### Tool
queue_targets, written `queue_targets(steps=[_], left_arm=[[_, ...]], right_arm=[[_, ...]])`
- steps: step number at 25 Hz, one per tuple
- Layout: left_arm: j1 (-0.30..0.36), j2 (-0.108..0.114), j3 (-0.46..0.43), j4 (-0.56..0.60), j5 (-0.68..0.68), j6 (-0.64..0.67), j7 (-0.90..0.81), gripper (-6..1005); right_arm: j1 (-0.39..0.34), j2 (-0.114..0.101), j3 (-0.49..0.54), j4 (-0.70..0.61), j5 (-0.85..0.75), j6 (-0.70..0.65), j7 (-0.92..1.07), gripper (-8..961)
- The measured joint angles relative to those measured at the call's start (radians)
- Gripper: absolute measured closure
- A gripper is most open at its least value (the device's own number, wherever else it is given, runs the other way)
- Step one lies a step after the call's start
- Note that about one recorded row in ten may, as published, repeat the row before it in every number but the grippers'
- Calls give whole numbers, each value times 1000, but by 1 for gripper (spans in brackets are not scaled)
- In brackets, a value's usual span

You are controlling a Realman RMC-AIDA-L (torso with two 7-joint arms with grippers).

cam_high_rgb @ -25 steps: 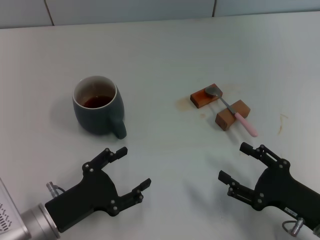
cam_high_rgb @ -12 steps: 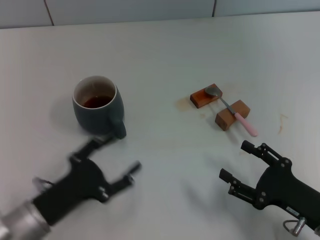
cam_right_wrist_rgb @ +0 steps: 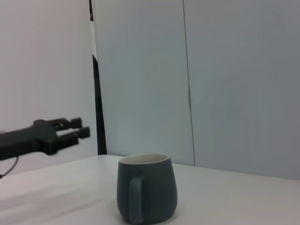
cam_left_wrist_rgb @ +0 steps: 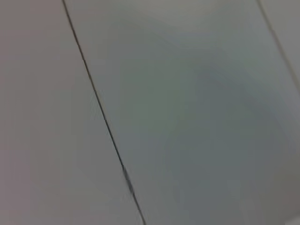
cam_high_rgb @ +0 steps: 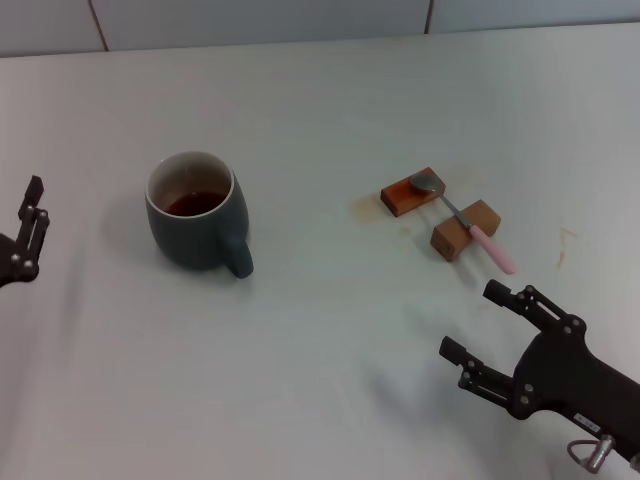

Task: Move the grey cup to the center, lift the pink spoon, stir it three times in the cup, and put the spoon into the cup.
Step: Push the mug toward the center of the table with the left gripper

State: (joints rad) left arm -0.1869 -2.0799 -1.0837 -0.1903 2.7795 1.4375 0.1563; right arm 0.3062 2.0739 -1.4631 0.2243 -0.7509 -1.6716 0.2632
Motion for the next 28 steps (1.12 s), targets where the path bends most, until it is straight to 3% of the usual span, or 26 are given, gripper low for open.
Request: queue_targets(steps=[4, 7, 11, 12, 15, 21, 28], left_arm=[[-36, 0, 22, -42, -12, -140, 166, 550], [-61, 0, 84, -88, -12, -238, 251, 605], [-66, 0, 94, -101, -12, -263, 267, 677], [-82, 0, 117, -133, -12, -336, 298, 695], [-104, 0, 148, -141, -14, -374, 302, 750], [-134, 0, 211, -150, -13, -396, 299, 978], [-148, 0, 281, -185, -12, -409, 291, 1000]], right_arm=[[-1, 0, 1, 0, 1, 0, 1, 122], [-1, 0, 4, 0, 1, -1, 1, 122], [-1, 0, 5, -2, 2, -1, 2, 122], [-1, 0, 5, -3, 2, -2, 2, 122], [-1, 0, 6, -3, 2, -2, 2, 123], [-1, 0, 6, -3, 3, -2, 2, 123], [-1, 0, 6, -3, 4, -2, 3, 123]])
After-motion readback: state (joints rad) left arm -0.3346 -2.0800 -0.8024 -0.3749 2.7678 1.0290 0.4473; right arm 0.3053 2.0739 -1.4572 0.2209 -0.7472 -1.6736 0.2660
